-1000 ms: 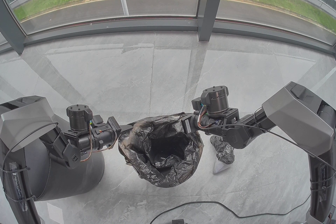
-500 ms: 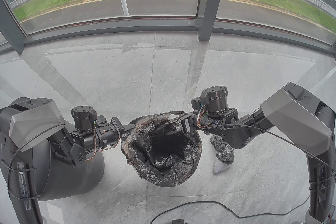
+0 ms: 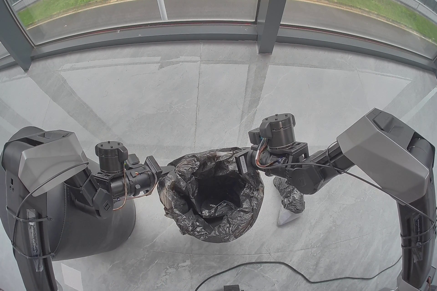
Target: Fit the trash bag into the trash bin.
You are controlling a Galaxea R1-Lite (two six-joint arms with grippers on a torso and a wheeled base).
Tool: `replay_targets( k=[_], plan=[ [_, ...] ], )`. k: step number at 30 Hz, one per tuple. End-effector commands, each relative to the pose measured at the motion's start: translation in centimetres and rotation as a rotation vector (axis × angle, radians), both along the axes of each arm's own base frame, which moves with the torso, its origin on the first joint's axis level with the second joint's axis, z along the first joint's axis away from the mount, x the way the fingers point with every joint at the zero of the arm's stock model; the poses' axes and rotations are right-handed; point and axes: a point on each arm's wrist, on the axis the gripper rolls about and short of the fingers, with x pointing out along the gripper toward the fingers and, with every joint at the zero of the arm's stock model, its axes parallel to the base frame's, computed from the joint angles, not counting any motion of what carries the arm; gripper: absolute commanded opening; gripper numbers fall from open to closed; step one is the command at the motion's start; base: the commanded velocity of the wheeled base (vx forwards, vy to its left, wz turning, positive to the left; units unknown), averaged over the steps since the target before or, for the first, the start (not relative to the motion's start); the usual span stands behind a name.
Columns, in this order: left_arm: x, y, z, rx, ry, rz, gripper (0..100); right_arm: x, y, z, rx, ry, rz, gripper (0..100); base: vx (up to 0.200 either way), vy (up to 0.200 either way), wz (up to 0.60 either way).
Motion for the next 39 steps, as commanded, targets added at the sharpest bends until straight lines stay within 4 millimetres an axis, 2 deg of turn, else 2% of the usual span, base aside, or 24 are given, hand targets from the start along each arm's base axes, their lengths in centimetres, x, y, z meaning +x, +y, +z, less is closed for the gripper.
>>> replay_targets(
  k=[1,4,5,19,26,29,35,39],
  plan=[
    [0.0,0.1,-0.1,0.001,0.004,0.002,0,0.1,0.0,-0.5,-0.009,0.006,-0.009,100,0.000,0.000,0.00],
    [-0.1,-0.1,-0.1,0.004,0.006,-0.005,0,0.1,0.0,-0.4,-0.006,0.004,-0.020,100,0.000,0.000,0.00],
    [-0.2,-0.2,-0.1,0.007,0.006,-0.008,100,0.1,0.1,-0.4,-0.001,0.005,-0.023,100,0.000,0.000,0.00],
    [-1.7,0.0,0.2,0.040,-0.011,-0.028,100,0.4,-0.6,-0.5,0.018,0.012,-0.051,100,0.000,0.000,0.00],
    [-1.6,0.2,-0.3,0.044,0.003,-0.021,100,0.5,-1.1,-2.0,-0.002,0.046,-0.062,100,0.000,0.000,0.00],
    [-1.3,0.6,-1.1,0.048,0.019,-0.010,100,0.6,-1.2,-2.7,-0.009,0.058,-0.064,100,0.000,0.000,0.00],
    [-1.2,1.3,-1.1,0.051,0.019,0.006,100,0.7,-1.1,-3.9,-0.023,0.078,-0.066,100,0.000,0.000,0.00],
    [-1.3,1.5,-1.1,0.050,0.022,0.011,100,0.8,-1.2,-3.9,-0.022,0.077,-0.069,100,0.000,0.000,0.00]
  ],
)
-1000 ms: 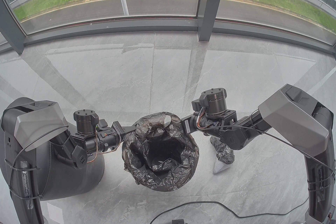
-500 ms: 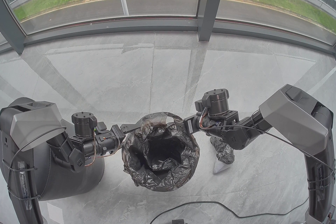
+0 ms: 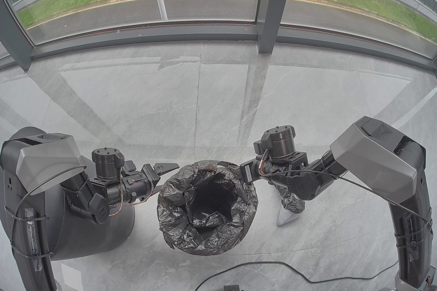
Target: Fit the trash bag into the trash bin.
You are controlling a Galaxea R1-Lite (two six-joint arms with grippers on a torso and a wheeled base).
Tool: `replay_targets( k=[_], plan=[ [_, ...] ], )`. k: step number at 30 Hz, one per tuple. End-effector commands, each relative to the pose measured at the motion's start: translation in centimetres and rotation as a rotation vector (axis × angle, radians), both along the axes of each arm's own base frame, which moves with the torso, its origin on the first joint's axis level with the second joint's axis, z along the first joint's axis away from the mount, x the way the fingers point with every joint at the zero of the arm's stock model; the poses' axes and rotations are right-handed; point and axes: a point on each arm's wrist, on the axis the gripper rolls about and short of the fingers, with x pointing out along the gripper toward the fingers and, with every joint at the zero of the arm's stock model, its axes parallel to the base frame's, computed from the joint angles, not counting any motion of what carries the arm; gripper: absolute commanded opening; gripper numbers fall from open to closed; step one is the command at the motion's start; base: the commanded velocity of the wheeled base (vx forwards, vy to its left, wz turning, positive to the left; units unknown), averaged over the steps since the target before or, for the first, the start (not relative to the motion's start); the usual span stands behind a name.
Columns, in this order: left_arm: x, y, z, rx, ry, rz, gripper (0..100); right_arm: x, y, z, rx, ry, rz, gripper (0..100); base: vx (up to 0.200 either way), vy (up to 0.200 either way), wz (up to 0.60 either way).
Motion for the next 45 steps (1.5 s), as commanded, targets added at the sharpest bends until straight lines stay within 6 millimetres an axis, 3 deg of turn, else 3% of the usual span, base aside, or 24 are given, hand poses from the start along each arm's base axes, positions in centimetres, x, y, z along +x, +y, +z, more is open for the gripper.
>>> replay_targets(
  k=[1,8,13,16,21,30,36,39,45],
  plan=[
    [-0.1,0.2,-0.2,0.001,0.008,0.006,100,0.1,0.0,-0.5,-0.004,0.006,-0.002,100,0.000,0.000,0.00],
    [-0.9,0.0,1.5,-0.008,-0.017,-0.001,100,-0.4,-1.0,4.5,0.054,-0.106,-0.033,100,0.000,0.000,0.00],
    [-1.8,0.0,3.0,-0.017,-0.034,-0.004,100,-2.1,-0.8,6.8,0.086,-0.122,-0.010,100,0.000,0.000,0.00],
    [-3.3,0.1,5.0,-0.041,-0.049,-0.005,100,-4.8,1.0,8.5,0.173,-0.098,0.028,100,0.000,0.000,0.00],
    [-4.5,0.3,6.2,-0.055,-0.060,-0.009,100,-7.0,2.6,8.2,0.189,-0.050,0.106,100,0.000,0.000,0.00],
    [-4.8,0.4,5.7,-0.052,-0.038,-0.007,100,-6.1,2.6,5.2,0.150,0.001,0.082,100,0.000,0.000,0.00],
    [-4.8,0.5,5.9,-0.053,-0.040,-0.003,100,-6.6,2.2,5.7,0.155,0.004,0.083,100,0.000,0.000,0.00],
    [-5.3,0.7,6.2,-0.053,-0.042,0.000,100,-8.7,3.5,7.4,0.196,0.004,0.138,100,0.000,0.000,0.00],
    [-6.0,1.0,6.3,-0.048,-0.036,0.013,100,-10.9,5.8,6.4,0.233,0.116,0.216,100,0.000,0.000,0.00]
  ],
)
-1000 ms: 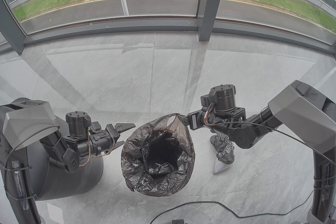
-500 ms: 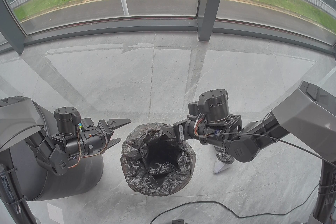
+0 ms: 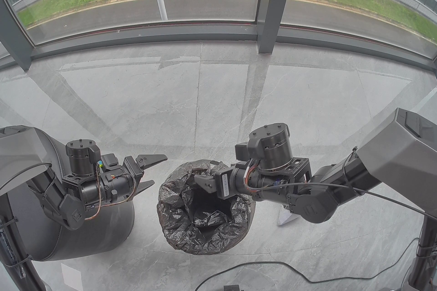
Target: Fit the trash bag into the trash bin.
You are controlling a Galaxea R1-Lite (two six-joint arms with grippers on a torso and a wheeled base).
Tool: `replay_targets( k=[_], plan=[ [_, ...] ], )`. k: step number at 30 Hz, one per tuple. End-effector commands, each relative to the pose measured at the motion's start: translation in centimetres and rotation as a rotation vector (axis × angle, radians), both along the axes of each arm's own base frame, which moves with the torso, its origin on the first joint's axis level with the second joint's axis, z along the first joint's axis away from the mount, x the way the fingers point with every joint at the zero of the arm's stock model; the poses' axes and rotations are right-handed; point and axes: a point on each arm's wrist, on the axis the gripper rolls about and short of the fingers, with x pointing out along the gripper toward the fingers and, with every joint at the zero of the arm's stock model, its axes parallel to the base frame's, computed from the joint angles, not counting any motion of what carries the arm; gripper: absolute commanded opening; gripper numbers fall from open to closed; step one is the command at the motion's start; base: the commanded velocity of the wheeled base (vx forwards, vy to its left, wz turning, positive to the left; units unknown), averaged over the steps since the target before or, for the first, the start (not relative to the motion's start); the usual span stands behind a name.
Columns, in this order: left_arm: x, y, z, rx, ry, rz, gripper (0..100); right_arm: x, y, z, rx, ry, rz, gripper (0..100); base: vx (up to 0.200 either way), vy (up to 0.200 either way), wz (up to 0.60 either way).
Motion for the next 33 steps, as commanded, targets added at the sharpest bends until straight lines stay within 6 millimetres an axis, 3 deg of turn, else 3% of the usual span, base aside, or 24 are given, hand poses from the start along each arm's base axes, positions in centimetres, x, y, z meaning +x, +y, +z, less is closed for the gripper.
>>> replay_targets(
  k=[1,6,15,33],
  plan=[
    [-0.6,0.2,0.3,0.002,0.000,0.008,100,-1.4,1.4,-0.7,-0.011,0.037,0.058,100,0.000,0.000,0.00],
    [-0.6,0.3,0.1,0.004,0.005,0.010,100,-0.6,2.2,-3.4,-0.049,0.074,0.054,100,0.000,0.000,0.00],
    [-0.7,0.3,0.0,0.009,0.008,0.009,100,2.8,1.9,-8.2,-0.082,0.129,-0.021,100,0.000,0.000,0.00],
    [-0.7,0.3,0.0,0.009,0.012,0.009,100,4.4,2.7,-9.6,-0.129,0.122,-0.095,100,0.000,0.000,0.00]
  ],
)
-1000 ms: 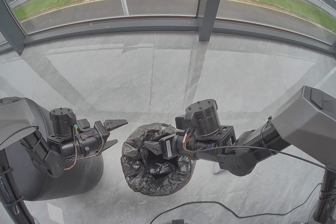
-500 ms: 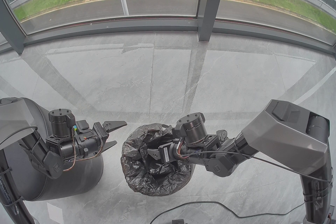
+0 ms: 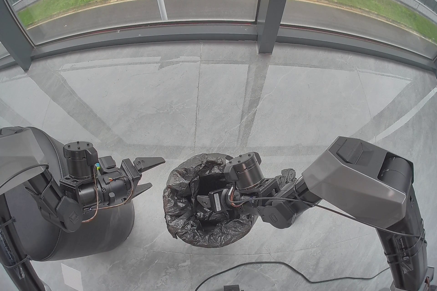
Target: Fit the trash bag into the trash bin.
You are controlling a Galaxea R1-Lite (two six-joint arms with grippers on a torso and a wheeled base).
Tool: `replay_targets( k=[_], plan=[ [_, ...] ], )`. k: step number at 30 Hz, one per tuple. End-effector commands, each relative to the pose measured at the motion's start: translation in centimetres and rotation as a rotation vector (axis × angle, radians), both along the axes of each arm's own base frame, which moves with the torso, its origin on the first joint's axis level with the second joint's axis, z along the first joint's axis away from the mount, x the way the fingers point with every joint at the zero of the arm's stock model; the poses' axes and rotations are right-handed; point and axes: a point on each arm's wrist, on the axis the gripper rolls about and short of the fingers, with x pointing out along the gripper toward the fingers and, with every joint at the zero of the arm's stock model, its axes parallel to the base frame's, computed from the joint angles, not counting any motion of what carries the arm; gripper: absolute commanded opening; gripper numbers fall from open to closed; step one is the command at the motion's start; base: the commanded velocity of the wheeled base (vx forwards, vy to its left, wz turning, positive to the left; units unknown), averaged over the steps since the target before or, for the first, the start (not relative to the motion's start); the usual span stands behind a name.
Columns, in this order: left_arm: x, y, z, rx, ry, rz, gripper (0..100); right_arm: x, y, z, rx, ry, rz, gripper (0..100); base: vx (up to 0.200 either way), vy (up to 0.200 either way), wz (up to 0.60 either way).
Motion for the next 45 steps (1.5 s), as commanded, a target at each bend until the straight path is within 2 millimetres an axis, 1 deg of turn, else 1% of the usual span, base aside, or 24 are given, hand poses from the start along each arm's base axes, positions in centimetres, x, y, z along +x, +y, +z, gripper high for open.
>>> replay_targets(
  k=[1,12,13,14,15,16,17,18,19,20,21,22,24,25,26,28,31,33,35,37,38,40,42,45],
  plan=[
    [0.0,0.0,0.0,-0.001,0.002,0.001,100,0.5,0.5,-0.5,-0.016,-0.005,-0.017,100,0.000,0.000,0.00],
    [0.1,0.0,-0.2,0.000,0.005,0.001,100,0.6,0.7,0.5,-0.010,-0.045,-0.041,100,0.000,0.000,0.00],
    [0.1,0.0,-0.2,0.000,0.005,0.001,100,0.0,1.1,2.9,0.026,-0.075,-0.030,100,0.000,0.000,0.00],
    [0.1,0.0,-0.2,0.000,0.005,0.001,100,0.0,1.1,2.9,0.026,-0.075,-0.030,100,0.000,0.000,0.00],
    [0.0,0.0,-0.1,-0.001,0.005,0.000,100,-0.8,1.5,4.9,0.056,-0.096,-0.018,100,0.000,0.000,0.00],
    [0.0,0.0,-0.1,-0.001,0.003,0.000,100,-1.4,1.4,6.2,0.079,-0.106,-0.016,100,0.000,0.000,0.00],
    [0.0,0.0,-0.1,-0.002,0.004,0.000,100,-1.6,1.3,6.7,0.086,-0.106,-0.018,100,0.000,0.000,0.00],
    [-0.1,0.0,0.0,-0.003,0.002,0.000,100,-2.3,0.9,8.4,0.116,-0.111,-0.020,100,0.000,0.000,0.00],
    [-0.1,0.0,0.0,-0.003,0.004,0.000,100,-2.6,0.6,9.0,0.125,-0.108,-0.021,100,0.000,0.000,0.00],
    [-0.2,0.0,0.2,-0.005,0.000,0.001,100,-3.5,0.1,10.4,0.145,-0.099,-0.018,100,0.000,0.000,0.00],
    [-0.3,0.1,0.2,-0.005,0.000,0.001,100,-3.8,-0.2,10.9,0.151,-0.096,-0.018,100,0.000,0.000,0.00],
    [-0.6,0.1,0.7,-0.007,-0.012,-0.001,100,-5.2,-1.3,13.1,0.183,-0.076,-0.019,100,0.000,0.000,0.00],
    [-0.9,0.0,1.1,-0.008,-0.023,-0.004,100,-6.4,-2.4,14.9,0.226,-0.048,-0.008,100,0.000,0.000,0.00],
    [-0.9,0.0,1.1,-0.008,-0.023,-0.004,100,-6.5,-2.5,15.1,0.228,-0.046,-0.006,100,0.000,0.000,0.00],
    [-1.3,0.0,1.7,-0.009,-0.038,-0.006,100,-8.1,-4.0,16.7,0.267,-0.013,0.009,100,0.000,0.000,0.00],
    [-1.7,0.0,2.1,-0.008,-0.049,-0.010,100,-9.2,-5.3,17.4,0.274,0.009,0.004,100,0.000,0.000,0.00],
    [-2.2,-0.1,2.6,-0.007,-0.061,-0.011,100,-10.1,-7.0,16.4,0.223,0.059,-0.033,100,0.000,0.000,0.00],
    [-2.5,-0.6,2.8,0.003,-0.067,-0.017,100,-9.7,-9.4,14.6,0.164,0.108,-0.110,100,0.000,0.000,0.00],
    [-2.5,-1.0,2.5,0.053,-0.089,-0.009,100,-9.2,-11.2,13.3,0.135,0.140,-0.170,100,0.000,0.000,0.00],
    [-2.5,-1.0,2.4,0.066,-0.095,-0.006,100,-9.1,-11.4,13.2,0.131,0.143,-0.179,100,0.000,0.000,0.00],
    [-2.4,-2.9,0.7,0.262,-0.116,0.057,100,-7.8,-13.9,11.8,0.099,0.182,-0.269,100,0.000,0.000,0.00],
    [-2.5,-4.1,-0.1,0.396,-0.138,0.092,100,-7.4,-14.8,10.7,0.074,0.210,-0.302,100,0.000,0.000,0.00],
    [-2.6,-5.2,-0.7,0.481,-0.158,0.117,100,-6.6,-15.4,9.2,0.037,0.239,-0.327,100,0.000,0.000,0.00],
    [-2.7,-5.8,-0.9,0.502,-0.162,0.119,100,-4.0,-16.7,7.7,-0.013,0.236,-0.354,100,0.000,0.000,0.00]
  ],
)
